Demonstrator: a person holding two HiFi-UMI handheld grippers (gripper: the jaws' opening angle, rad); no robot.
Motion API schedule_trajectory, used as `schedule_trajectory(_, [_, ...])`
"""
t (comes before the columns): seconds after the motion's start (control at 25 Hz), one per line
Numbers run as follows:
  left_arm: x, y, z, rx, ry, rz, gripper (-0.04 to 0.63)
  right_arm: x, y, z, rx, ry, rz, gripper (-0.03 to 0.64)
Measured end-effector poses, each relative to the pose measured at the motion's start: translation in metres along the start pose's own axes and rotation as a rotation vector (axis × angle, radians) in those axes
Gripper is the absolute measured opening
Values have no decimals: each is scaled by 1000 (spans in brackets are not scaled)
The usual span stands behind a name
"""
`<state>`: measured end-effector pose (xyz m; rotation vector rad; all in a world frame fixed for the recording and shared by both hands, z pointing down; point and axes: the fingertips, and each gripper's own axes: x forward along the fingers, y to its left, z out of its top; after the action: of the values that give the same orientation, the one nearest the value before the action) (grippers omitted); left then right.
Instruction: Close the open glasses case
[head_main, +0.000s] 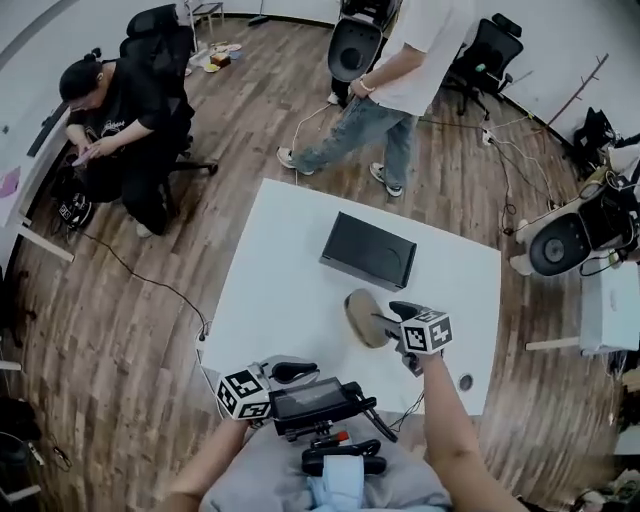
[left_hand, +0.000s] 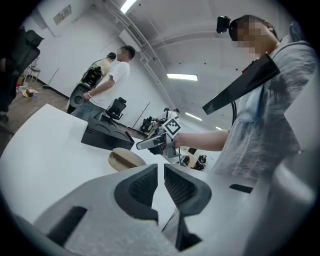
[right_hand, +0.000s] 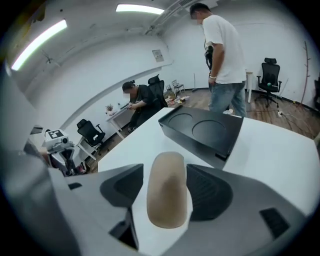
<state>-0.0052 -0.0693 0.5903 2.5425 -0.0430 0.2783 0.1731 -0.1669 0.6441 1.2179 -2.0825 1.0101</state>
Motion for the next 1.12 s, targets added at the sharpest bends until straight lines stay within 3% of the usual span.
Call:
schedule_trajectory(0.2, [-11, 6, 7, -34, -30, 43, 52, 16, -11, -7, -42, 157, 19, 244])
schedule_trajectory(0.4, [-28, 12, 1, -57, -53, 80, 52, 29, -16, -15, -50, 243, 22, 245])
schedule_trajectory(0.68, [-37, 20, 3, -74, -68, 113, 52, 42, -12, -21, -47, 306, 35, 258])
schedule_trajectory(1.12, [-35, 22, 1, -61, -44, 100, 52, 64, -2, -29, -104, 378, -26, 267])
